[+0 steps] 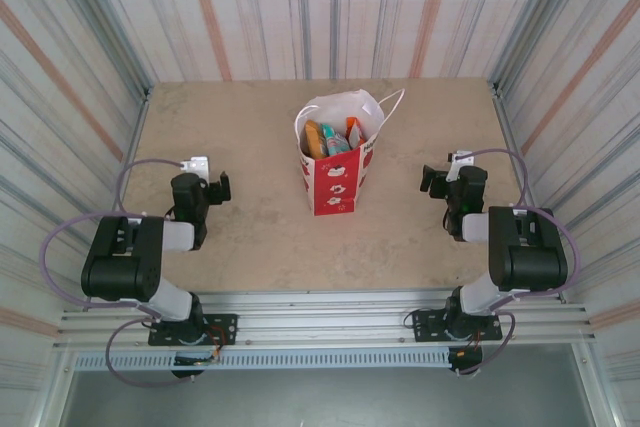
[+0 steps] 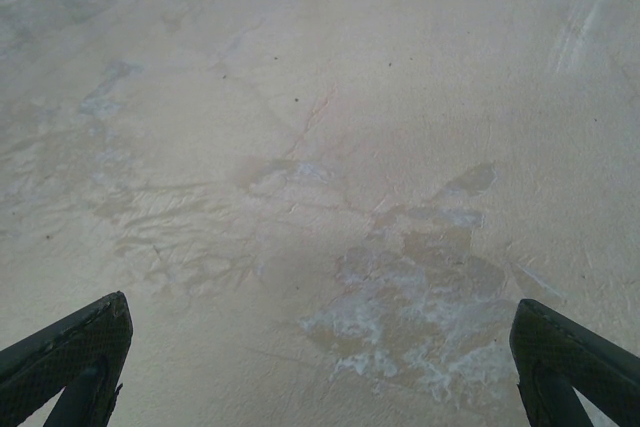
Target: Place the snacks into the paper bag
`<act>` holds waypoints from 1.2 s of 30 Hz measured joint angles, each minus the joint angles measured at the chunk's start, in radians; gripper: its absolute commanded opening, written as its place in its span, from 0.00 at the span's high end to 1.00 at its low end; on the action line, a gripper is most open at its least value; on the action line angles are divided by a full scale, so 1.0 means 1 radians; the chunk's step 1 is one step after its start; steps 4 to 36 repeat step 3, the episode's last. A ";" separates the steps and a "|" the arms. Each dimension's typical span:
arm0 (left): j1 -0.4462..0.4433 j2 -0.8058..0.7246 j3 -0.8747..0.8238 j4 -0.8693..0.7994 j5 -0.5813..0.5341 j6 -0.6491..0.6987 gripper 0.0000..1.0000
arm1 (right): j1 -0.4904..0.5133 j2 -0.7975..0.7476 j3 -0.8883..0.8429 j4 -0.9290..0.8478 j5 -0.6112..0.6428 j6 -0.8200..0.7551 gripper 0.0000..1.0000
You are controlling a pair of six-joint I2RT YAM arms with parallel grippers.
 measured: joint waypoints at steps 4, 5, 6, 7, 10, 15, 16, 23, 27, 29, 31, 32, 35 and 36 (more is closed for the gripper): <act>0.000 0.000 0.001 0.000 0.000 0.000 0.01 | 0.000 0.000 0.000 0.000 -0.003 0.000 0.01; 0.000 0.000 0.001 0.000 0.000 0.000 0.01 | 0.000 0.000 0.000 0.000 -0.003 0.000 0.01; 0.000 0.000 0.001 0.000 0.000 0.000 0.01 | 0.000 0.000 0.000 0.000 -0.003 0.000 0.01; 0.000 0.000 0.001 0.000 0.000 0.000 0.01 | 0.000 0.000 0.000 0.000 -0.003 0.000 0.01; 0.000 0.000 0.001 0.000 0.000 0.000 0.01 | 0.000 0.000 0.000 0.000 -0.003 0.000 0.01; 0.000 0.000 0.001 0.000 0.000 0.000 0.01 | 0.000 0.000 0.000 0.000 -0.003 0.000 0.01; 0.000 0.000 0.001 0.000 0.000 0.000 0.01 | 0.000 0.000 0.000 0.000 -0.003 0.000 0.01; 0.000 0.000 0.001 0.000 0.000 0.000 0.01 | 0.000 0.000 0.000 0.000 -0.003 0.000 0.01; 0.000 0.000 0.001 0.000 0.000 0.000 0.01 | 0.000 0.000 0.000 0.000 -0.003 0.000 0.01; 0.000 0.000 0.001 0.000 0.000 0.000 0.01 | 0.000 0.000 0.000 0.000 -0.003 0.000 0.01; 0.000 0.000 0.001 0.000 0.000 0.000 0.01 | 0.000 0.000 0.000 0.000 -0.003 0.000 0.01; 0.000 0.000 0.001 0.000 0.000 0.000 0.01 | 0.000 0.000 0.000 0.000 -0.003 0.000 0.01; 0.000 0.000 0.001 0.000 0.000 0.000 0.01 | 0.000 0.000 0.000 0.000 -0.003 0.000 0.01; 0.000 0.000 0.001 0.000 0.000 0.000 0.01 | 0.000 0.000 0.000 0.000 -0.003 0.000 0.01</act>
